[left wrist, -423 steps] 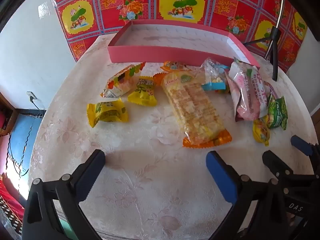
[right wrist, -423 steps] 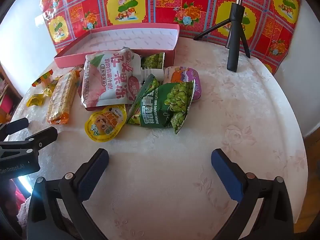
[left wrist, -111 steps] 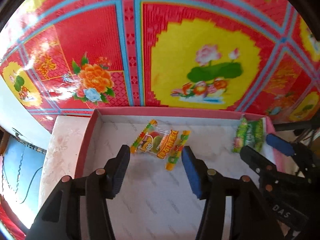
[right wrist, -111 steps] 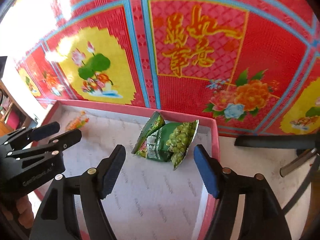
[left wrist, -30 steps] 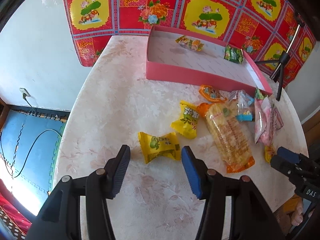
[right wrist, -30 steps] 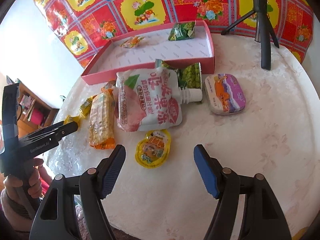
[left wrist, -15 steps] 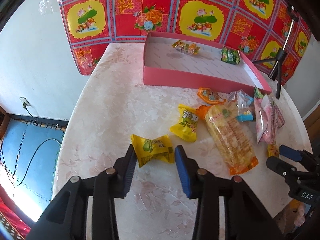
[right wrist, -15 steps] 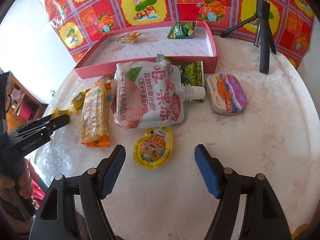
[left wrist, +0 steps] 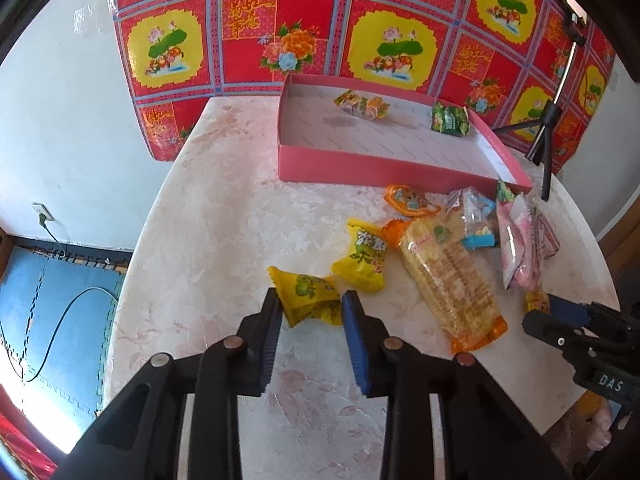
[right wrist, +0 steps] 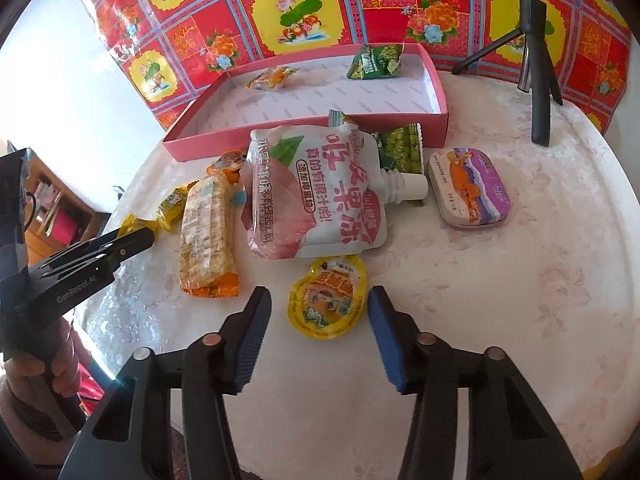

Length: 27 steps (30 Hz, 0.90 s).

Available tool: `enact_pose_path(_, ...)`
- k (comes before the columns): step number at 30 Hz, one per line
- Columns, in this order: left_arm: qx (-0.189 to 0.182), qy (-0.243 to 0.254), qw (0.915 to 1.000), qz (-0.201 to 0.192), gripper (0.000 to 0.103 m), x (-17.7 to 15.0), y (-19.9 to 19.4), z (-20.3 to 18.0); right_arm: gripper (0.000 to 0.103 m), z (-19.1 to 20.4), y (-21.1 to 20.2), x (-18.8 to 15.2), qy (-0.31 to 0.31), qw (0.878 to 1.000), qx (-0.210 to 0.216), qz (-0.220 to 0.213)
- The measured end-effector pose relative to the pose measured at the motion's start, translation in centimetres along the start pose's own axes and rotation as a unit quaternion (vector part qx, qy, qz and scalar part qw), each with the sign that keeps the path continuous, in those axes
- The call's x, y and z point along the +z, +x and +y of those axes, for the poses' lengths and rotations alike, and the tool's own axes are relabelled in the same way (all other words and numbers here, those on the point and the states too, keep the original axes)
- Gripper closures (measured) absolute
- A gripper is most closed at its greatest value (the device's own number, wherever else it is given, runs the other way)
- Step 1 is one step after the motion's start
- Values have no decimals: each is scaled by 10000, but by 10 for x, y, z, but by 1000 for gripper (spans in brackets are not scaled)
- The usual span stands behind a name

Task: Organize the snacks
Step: 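Grasp the yellow wrapped candy with the left tool while the right tool grasps the yellow jelly cup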

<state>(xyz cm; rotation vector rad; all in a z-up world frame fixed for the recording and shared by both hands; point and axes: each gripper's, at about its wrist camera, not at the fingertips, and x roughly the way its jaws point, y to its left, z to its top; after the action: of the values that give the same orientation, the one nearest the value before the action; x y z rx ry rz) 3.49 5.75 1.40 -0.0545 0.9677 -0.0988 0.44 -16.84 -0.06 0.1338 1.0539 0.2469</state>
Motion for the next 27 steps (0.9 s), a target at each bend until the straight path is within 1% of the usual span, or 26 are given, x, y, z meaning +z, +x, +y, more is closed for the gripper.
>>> enact_pose_path(6, -9, 85, 10000, -9, 73, 0, 3, -4, 62, -5, 0, 0, 114, 9999, 82, -93)
enact_pose_path(9, -12, 31, 10000, 18, 72, 2, 8, -5, 64, -5, -1, 0, 114, 9999, 44, -109)
enact_pose_path(19, -92, -92, 9999, -50, 74, -3, 8, -2, 65, -5, -5, -1, 58, 9999, 133, -52)
enact_pose_path(27, -113, -4, 9998, -168, 74, -4, -5, -9, 65, -7, -16, -7, -37, 9996, 267, -93)
